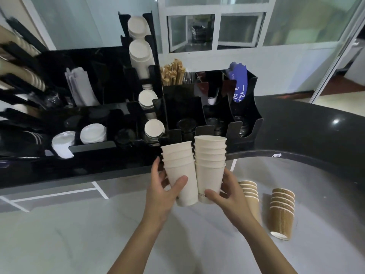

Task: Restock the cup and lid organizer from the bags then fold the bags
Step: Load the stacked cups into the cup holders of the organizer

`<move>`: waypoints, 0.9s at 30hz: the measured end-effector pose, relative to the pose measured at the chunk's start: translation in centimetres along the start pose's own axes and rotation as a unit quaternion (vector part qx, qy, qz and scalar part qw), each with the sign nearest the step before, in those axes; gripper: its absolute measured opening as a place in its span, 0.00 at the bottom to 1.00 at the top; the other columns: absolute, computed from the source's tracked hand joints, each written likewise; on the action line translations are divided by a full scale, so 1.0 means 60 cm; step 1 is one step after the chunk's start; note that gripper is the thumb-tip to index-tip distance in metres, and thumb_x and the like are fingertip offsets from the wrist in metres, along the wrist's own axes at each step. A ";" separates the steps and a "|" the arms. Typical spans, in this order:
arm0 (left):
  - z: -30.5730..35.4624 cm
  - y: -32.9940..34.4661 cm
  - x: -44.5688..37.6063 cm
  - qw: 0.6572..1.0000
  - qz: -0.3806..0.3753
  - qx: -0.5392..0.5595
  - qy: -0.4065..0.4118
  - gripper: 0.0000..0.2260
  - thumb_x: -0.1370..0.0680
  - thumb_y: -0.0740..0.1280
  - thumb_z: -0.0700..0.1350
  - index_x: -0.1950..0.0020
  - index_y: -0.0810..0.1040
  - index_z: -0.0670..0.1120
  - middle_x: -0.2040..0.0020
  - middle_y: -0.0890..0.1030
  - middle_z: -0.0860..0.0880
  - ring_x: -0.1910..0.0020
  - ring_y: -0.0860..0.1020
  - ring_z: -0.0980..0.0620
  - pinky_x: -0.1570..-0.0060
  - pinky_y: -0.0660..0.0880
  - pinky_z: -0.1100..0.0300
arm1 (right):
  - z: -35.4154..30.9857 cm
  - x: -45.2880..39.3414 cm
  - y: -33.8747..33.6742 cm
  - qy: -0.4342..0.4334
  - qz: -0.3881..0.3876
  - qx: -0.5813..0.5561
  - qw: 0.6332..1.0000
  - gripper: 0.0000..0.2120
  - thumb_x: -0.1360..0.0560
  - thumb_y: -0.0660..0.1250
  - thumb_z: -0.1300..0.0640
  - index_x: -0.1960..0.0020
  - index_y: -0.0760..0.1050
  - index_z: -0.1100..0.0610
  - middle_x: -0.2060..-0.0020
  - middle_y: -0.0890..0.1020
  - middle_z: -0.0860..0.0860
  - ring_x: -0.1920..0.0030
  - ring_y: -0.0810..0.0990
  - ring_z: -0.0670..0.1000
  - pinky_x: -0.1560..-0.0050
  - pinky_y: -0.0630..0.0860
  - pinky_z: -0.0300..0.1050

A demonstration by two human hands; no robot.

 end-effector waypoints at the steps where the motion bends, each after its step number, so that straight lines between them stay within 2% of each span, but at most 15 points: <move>1: 0.019 -0.005 -0.003 1.000 -0.001 0.008 0.004 0.47 0.33 0.80 0.58 0.20 0.59 0.59 0.33 0.80 0.58 0.37 0.81 0.57 0.40 0.78 0.52 | -0.021 -0.004 0.009 -0.013 -0.005 -0.003 1.000 0.34 0.27 0.79 0.61 0.27 0.69 0.44 0.37 0.82 0.43 0.39 0.83 0.48 0.44 0.83 0.49; 3: 0.054 -0.011 -0.005 1.000 -0.011 0.027 0.010 0.43 0.33 0.79 0.59 0.22 0.65 0.55 0.35 0.82 0.56 0.39 0.82 0.55 0.42 0.80 0.52 | -0.060 -0.011 0.025 -0.035 -0.006 -0.011 0.999 0.33 0.27 0.79 0.58 0.27 0.69 0.45 0.36 0.82 0.45 0.38 0.83 0.48 0.44 0.83 0.49; 6: 0.093 -0.006 0.012 0.998 -0.043 0.031 0.021 0.35 0.31 0.76 0.61 0.26 0.69 0.56 0.38 0.84 0.55 0.40 0.83 0.55 0.43 0.81 0.51 | -0.109 -0.012 0.041 -0.071 0.011 -0.025 0.997 0.32 0.27 0.77 0.60 0.28 0.69 0.47 0.38 0.83 0.46 0.40 0.83 0.50 0.45 0.84 0.49; 9: 0.123 -0.001 0.033 0.997 -0.062 0.016 0.044 0.37 0.30 0.76 0.60 0.24 0.67 0.58 0.37 0.83 0.57 0.39 0.82 0.55 0.41 0.80 0.53 | -0.148 -0.010 0.040 -0.102 0.021 -0.037 0.994 0.31 0.27 0.76 0.62 0.28 0.70 0.49 0.38 0.83 0.48 0.40 0.84 0.51 0.46 0.84 0.52; 11: 0.139 -0.004 0.031 0.996 -0.068 0.029 0.050 0.36 0.30 0.77 0.58 0.24 0.68 0.56 0.36 0.82 0.56 0.37 0.81 0.54 0.40 0.79 0.54 | -0.164 -0.013 0.039 -0.114 0.019 -0.041 0.993 0.29 0.27 0.76 0.61 0.29 0.72 0.49 0.39 0.84 0.49 0.40 0.84 0.53 0.46 0.83 0.54; 16: 0.181 -0.027 0.010 0.995 -0.072 0.030 0.065 0.34 0.31 0.77 0.58 0.27 0.71 0.56 0.38 0.84 0.54 0.39 0.82 0.52 0.41 0.80 0.51 | -0.196 -0.031 0.062 -0.134 0.015 -0.058 0.989 0.30 0.28 0.76 0.60 0.28 0.72 0.53 0.38 0.84 0.52 0.39 0.84 0.55 0.46 0.82 0.51; 18: 0.197 -0.041 0.000 0.994 -0.069 0.027 0.074 0.34 0.31 0.77 0.59 0.27 0.71 0.56 0.38 0.84 0.53 0.39 0.82 0.52 0.41 0.79 0.52 | -0.214 -0.039 0.077 -0.147 0.014 -0.065 0.987 0.30 0.27 0.77 0.63 0.28 0.72 0.55 0.39 0.84 0.51 0.39 0.84 0.54 0.48 0.83 0.45; 21: 0.220 -0.062 -0.017 0.994 -0.053 0.023 0.089 0.35 0.31 0.77 0.58 0.26 0.71 0.56 0.38 0.84 0.54 0.39 0.82 0.53 0.40 0.79 0.51 | -0.240 -0.050 0.100 -0.160 0.002 -0.072 0.984 0.29 0.25 0.72 0.69 0.28 0.71 0.55 0.38 0.84 0.50 0.39 0.84 0.51 0.47 0.82 0.42; 24: 0.244 -0.077 -0.033 0.994 -0.045 0.022 0.102 0.33 0.31 0.76 0.58 0.27 0.71 0.58 0.38 0.84 0.54 0.39 0.82 0.53 0.40 0.80 0.49 | -0.263 -0.065 0.125 -0.165 -0.012 -0.060 0.984 0.31 0.27 0.75 0.64 0.28 0.70 0.51 0.38 0.83 0.46 0.39 0.83 0.49 0.45 0.82 0.42; 27: 0.262 -0.095 -0.053 0.993 -0.030 0.022 0.112 0.36 0.31 0.77 0.58 0.25 0.68 0.57 0.38 0.84 0.54 0.39 0.82 0.53 0.39 0.79 0.48 | -0.285 -0.087 0.140 -0.163 -0.012 -0.021 0.986 0.35 0.29 0.79 0.62 0.27 0.69 0.46 0.40 0.83 0.40 0.40 0.83 0.44 0.48 0.82 0.38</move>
Point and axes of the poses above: each hand's wrist, its own x-axis away from the middle knuckle, its own y-axis out of the palm, z = x × y, the point moved 8 cm from there along -x, towards the middle knuckle
